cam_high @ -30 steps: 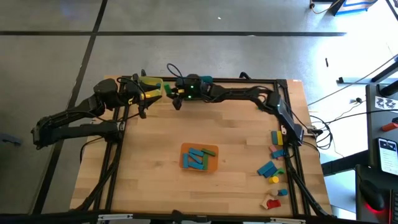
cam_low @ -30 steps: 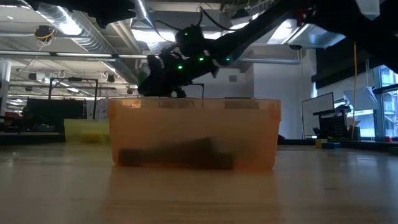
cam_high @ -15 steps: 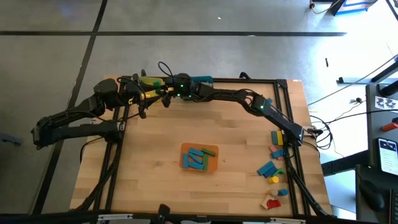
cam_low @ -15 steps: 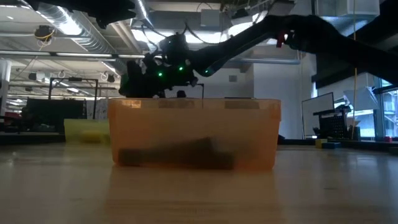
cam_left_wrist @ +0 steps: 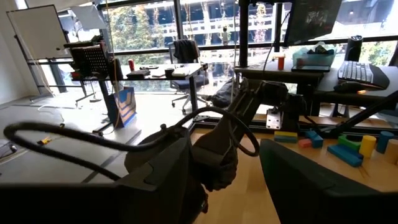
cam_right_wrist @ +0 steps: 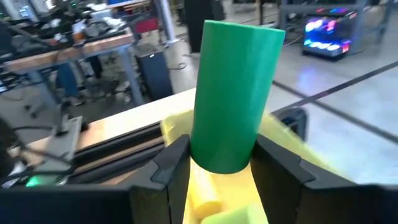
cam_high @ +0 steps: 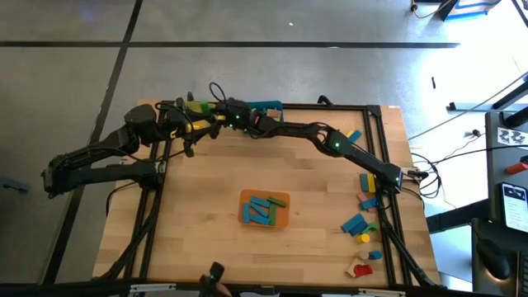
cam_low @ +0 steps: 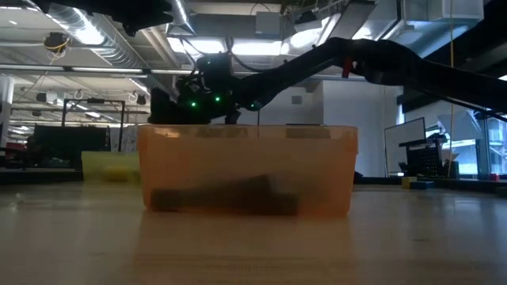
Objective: Sort blocks by size
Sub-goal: Put the green cylindrical block into the yellow bin
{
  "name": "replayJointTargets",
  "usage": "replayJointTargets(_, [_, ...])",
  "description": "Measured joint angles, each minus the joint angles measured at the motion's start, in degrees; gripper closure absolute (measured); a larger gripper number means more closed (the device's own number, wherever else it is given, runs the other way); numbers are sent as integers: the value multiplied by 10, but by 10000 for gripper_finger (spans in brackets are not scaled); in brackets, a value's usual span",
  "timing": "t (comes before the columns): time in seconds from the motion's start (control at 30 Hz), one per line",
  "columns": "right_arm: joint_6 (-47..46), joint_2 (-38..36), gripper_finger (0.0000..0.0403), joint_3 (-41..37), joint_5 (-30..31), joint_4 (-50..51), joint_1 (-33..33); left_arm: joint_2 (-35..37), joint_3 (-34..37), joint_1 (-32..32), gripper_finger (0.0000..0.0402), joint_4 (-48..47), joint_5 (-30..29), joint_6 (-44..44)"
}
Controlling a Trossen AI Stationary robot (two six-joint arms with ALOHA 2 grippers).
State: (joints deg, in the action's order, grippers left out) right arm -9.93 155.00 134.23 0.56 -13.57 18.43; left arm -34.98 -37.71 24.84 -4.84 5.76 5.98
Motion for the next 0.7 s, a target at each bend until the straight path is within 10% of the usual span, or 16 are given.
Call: replayJointTargets(0.7, [-1, 19, 249, 0, -16, -34, 17, 0, 0, 0, 219, 4, 0, 0])
